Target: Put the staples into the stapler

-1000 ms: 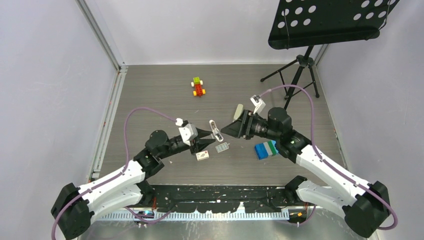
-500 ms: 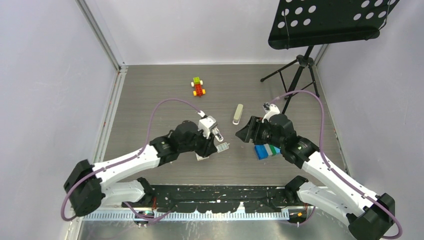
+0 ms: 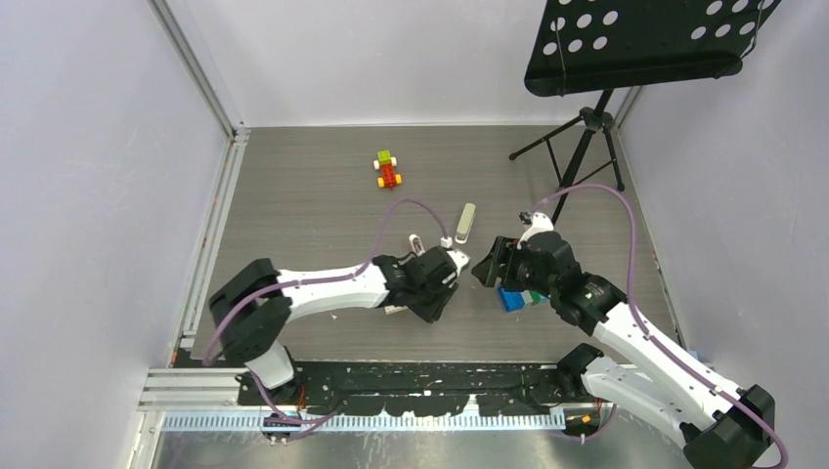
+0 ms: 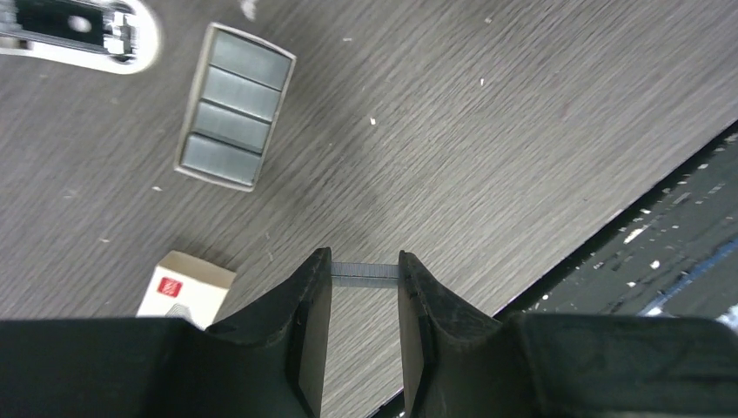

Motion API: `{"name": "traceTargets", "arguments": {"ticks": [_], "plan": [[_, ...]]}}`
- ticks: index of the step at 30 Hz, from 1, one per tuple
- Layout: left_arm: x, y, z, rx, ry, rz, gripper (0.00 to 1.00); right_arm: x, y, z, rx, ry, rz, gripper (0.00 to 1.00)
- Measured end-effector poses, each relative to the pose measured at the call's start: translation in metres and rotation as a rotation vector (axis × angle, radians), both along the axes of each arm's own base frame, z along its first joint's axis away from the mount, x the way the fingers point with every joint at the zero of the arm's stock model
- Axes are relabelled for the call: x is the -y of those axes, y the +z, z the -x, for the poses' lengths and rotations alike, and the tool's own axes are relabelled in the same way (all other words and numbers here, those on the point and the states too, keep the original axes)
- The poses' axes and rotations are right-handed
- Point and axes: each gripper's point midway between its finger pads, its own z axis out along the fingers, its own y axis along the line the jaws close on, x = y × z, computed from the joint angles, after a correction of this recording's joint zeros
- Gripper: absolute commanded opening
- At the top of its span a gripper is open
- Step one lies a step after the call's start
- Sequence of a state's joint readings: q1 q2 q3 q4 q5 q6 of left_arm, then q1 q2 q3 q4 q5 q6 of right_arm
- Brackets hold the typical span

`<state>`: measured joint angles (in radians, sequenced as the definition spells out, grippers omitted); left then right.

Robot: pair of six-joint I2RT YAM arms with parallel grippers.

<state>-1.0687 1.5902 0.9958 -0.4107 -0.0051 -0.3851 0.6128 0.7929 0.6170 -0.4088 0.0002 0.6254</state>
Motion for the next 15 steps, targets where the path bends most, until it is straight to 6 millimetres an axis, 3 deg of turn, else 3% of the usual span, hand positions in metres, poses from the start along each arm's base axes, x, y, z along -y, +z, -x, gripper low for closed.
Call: {"name": "traceTargets", "arguments": {"ticks": [6,10,15], "plan": [[0.001,-0.030,0.012,-0.058,-0.024,-0.154,0.07,0.008,-0.006,0.004,-0.003,-0.006,0.038,0.68],[0.001,-0.037,0.015,-0.074,-0.031,-0.215,0.08,0.012,-0.009,0.006,0.000,-0.009,0.050,0.68],[0.001,-0.038,0.015,-0.075,-0.033,-0.242,0.25,0.015,-0.012,0.007,-0.007,-0.014,0.066,0.69]]}}
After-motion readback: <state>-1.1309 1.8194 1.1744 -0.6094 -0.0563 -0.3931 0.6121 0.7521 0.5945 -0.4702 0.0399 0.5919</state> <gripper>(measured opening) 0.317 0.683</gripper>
